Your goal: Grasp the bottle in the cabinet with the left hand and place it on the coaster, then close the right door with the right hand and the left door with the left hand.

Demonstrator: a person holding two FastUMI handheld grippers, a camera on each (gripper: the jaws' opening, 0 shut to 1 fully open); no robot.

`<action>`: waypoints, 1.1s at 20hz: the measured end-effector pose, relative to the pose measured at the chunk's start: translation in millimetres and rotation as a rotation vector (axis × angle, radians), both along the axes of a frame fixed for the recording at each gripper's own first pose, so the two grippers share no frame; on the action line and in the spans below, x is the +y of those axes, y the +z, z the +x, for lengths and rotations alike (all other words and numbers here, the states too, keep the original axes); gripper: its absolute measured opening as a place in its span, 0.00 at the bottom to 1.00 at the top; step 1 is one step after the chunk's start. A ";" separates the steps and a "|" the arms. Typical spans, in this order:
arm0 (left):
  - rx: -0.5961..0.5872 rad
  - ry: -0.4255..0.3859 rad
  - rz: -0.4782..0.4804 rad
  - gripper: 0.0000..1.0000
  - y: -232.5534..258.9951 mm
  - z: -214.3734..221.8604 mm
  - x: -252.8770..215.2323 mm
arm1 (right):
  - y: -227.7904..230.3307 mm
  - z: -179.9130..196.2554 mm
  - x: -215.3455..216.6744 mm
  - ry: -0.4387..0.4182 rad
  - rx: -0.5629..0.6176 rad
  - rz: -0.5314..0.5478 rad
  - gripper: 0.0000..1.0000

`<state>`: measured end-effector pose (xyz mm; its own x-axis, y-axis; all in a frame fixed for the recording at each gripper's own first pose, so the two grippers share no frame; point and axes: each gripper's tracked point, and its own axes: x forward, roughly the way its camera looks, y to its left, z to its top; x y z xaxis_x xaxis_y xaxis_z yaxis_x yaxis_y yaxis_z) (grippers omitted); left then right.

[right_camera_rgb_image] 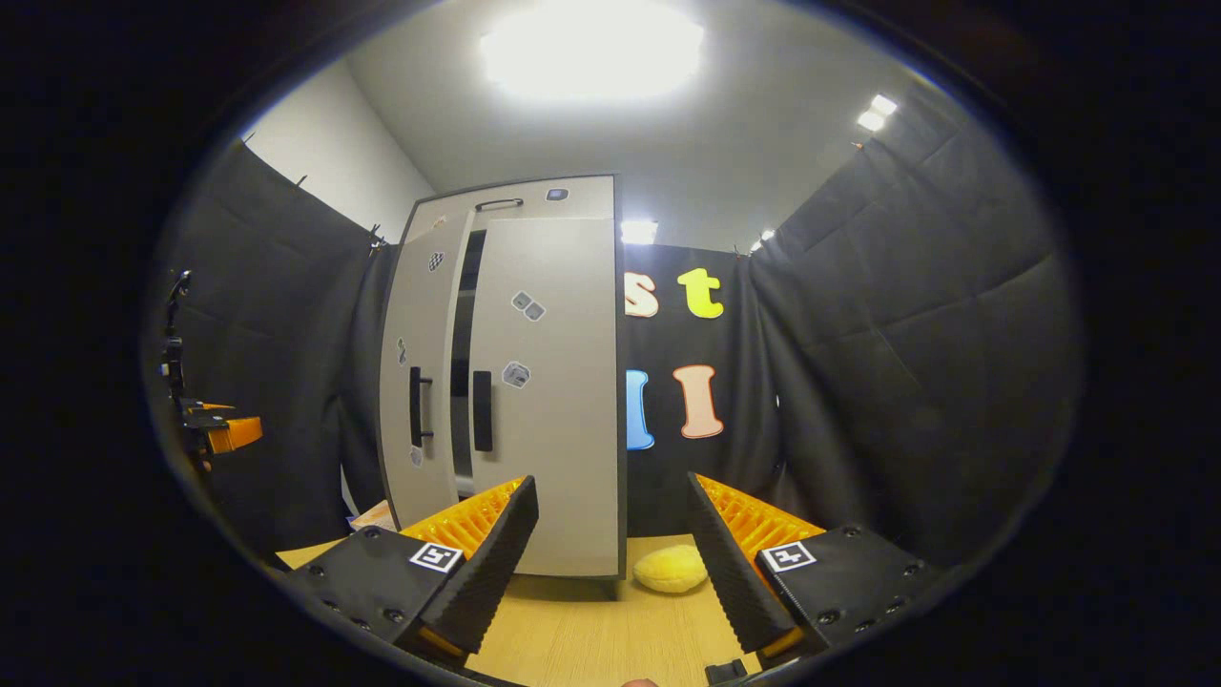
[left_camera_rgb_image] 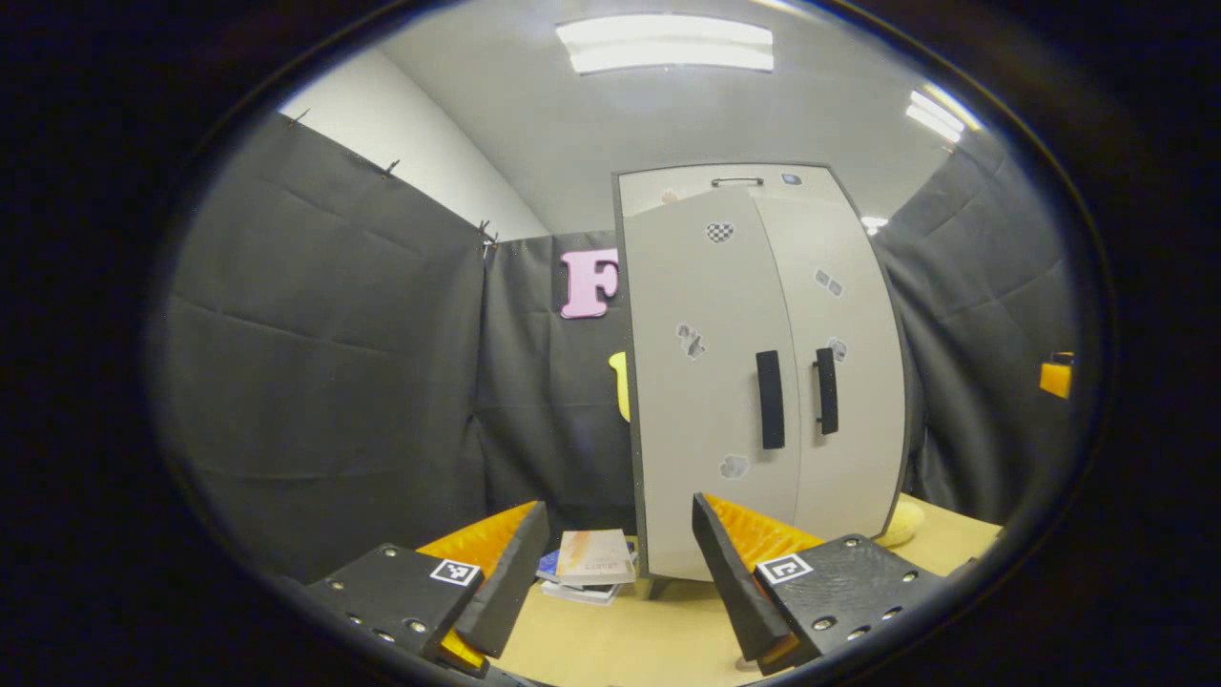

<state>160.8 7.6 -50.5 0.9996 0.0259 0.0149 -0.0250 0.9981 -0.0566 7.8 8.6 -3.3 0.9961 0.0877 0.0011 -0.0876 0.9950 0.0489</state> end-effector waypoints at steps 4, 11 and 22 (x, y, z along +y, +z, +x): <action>-0.004 0.013 0.011 0.89 0.6 -3.0 1.0 | 2.0 -10.5 1.0 -0.009 -0.002 0.015 0.98; -0.012 0.028 0.021 0.95 0.6 -5.7 2.5 | 8.4 -19.0 -0.9 -0.018 -0.014 0.013 0.98; -0.006 0.034 0.033 0.89 0.1 -7.0 2.6 | 11.4 -14.1 -0.3 -0.030 -0.016 0.007 0.97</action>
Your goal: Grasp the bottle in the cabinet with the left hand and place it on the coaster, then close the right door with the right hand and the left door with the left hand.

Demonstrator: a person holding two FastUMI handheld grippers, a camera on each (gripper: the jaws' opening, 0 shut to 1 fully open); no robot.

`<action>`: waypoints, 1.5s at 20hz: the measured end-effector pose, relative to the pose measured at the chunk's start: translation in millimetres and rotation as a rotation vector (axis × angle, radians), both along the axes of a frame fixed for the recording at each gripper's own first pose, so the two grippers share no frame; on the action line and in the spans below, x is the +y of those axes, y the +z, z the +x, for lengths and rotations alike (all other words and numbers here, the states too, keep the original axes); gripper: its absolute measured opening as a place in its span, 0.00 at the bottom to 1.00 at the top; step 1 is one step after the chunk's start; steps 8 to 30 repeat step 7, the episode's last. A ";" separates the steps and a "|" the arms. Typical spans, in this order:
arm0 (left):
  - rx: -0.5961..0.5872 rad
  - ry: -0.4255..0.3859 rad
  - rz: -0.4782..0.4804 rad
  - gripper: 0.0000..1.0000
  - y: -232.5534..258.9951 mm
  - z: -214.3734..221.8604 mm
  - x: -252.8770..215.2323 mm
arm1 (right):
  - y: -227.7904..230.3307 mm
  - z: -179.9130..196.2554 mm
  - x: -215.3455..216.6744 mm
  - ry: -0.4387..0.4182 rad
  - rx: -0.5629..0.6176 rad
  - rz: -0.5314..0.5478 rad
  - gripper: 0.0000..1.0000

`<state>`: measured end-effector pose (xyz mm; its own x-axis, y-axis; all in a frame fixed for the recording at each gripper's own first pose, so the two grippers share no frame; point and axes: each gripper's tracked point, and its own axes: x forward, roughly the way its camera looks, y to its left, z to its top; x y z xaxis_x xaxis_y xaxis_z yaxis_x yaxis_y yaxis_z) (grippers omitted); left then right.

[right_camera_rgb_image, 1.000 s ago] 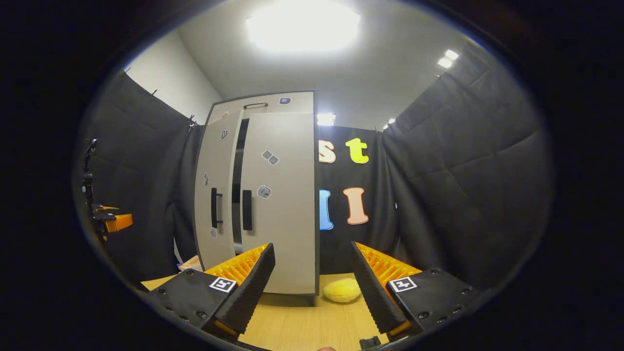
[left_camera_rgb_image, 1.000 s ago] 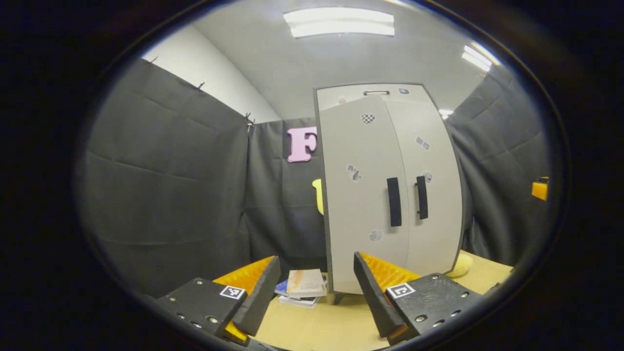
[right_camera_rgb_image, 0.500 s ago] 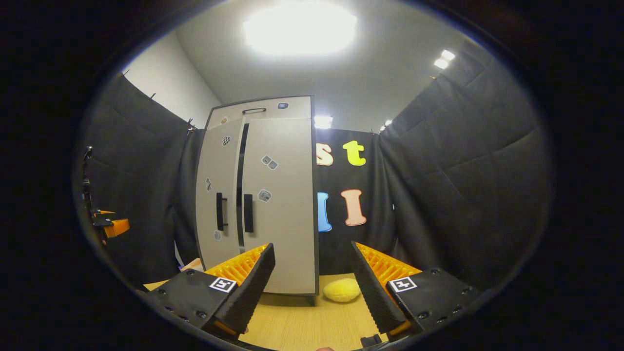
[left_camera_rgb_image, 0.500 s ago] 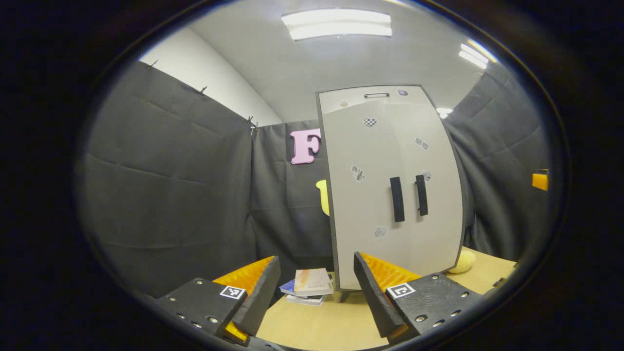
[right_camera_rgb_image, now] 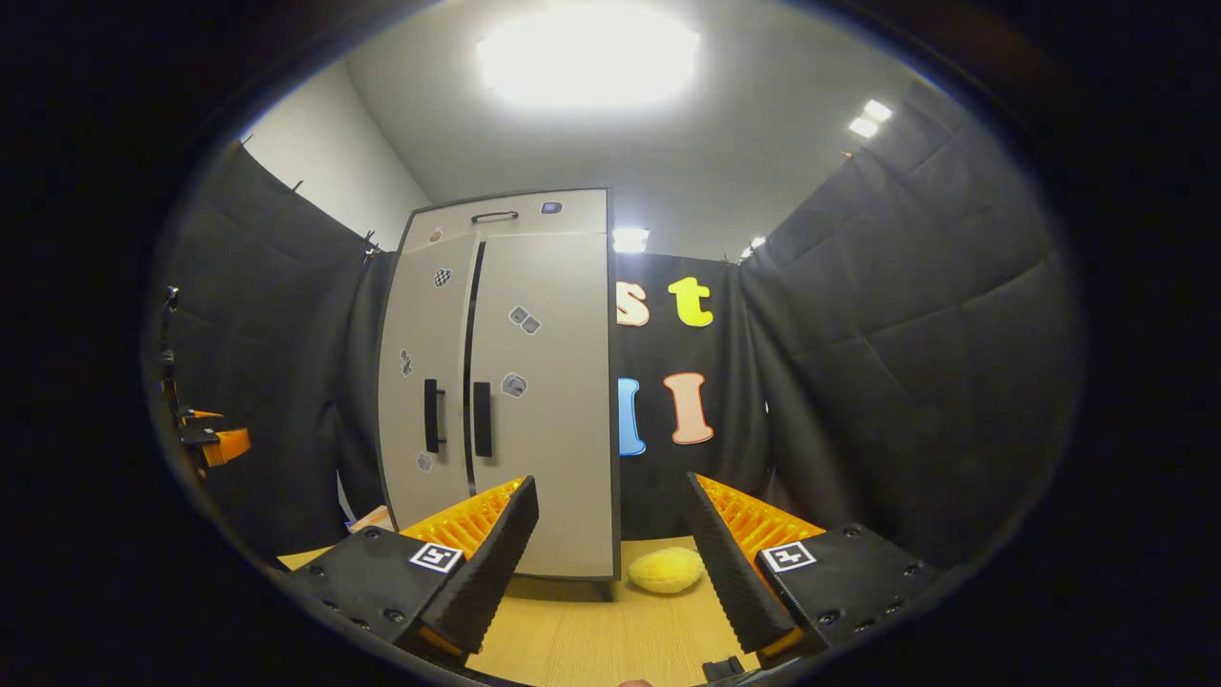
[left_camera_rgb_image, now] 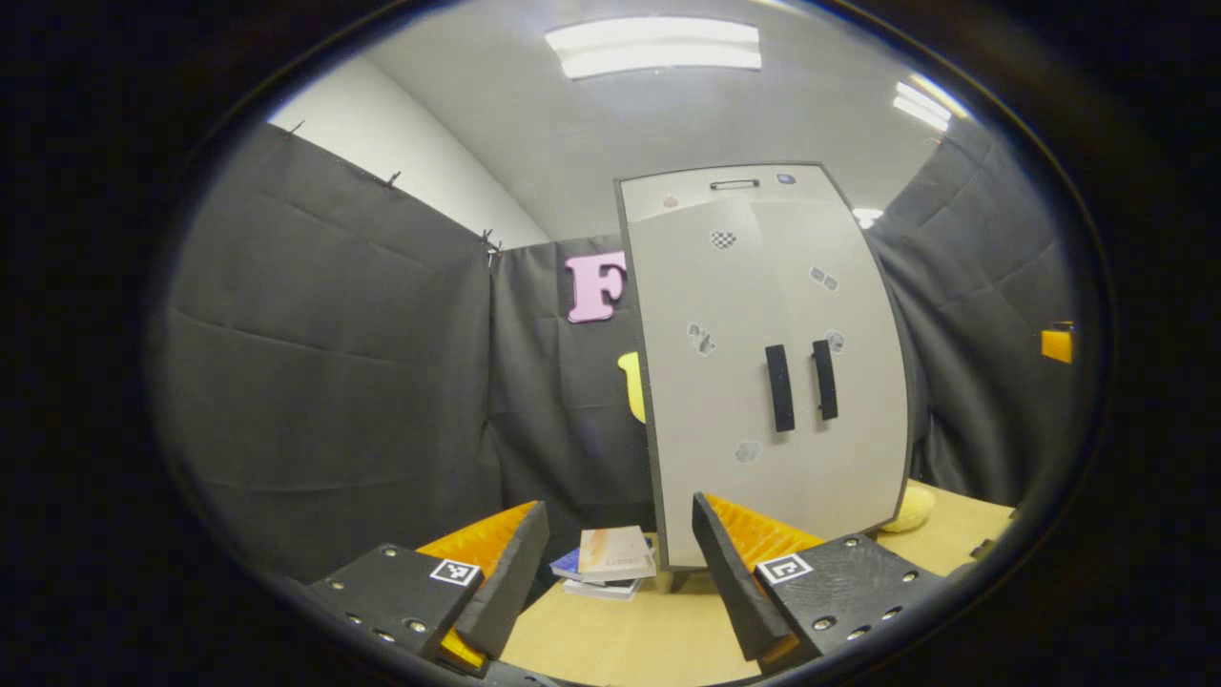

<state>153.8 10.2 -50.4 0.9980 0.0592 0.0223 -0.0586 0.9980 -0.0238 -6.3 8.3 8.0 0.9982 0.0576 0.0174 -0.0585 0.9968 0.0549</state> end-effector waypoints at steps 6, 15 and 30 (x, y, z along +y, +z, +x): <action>0.000 0.010 -0.002 0.89 -0.1 -0.2 1.2 | 3.1 3.0 5.4 0.003 -0.008 -0.003 0.97; 0.000 0.011 0.000 0.89 0.0 -0.4 1.6 | 3.2 3.6 5.8 0.003 -0.009 -0.004 0.97; 0.000 0.011 0.000 0.89 0.0 -0.4 1.6 | 3.2 3.6 5.8 0.003 -0.009 -0.004 0.97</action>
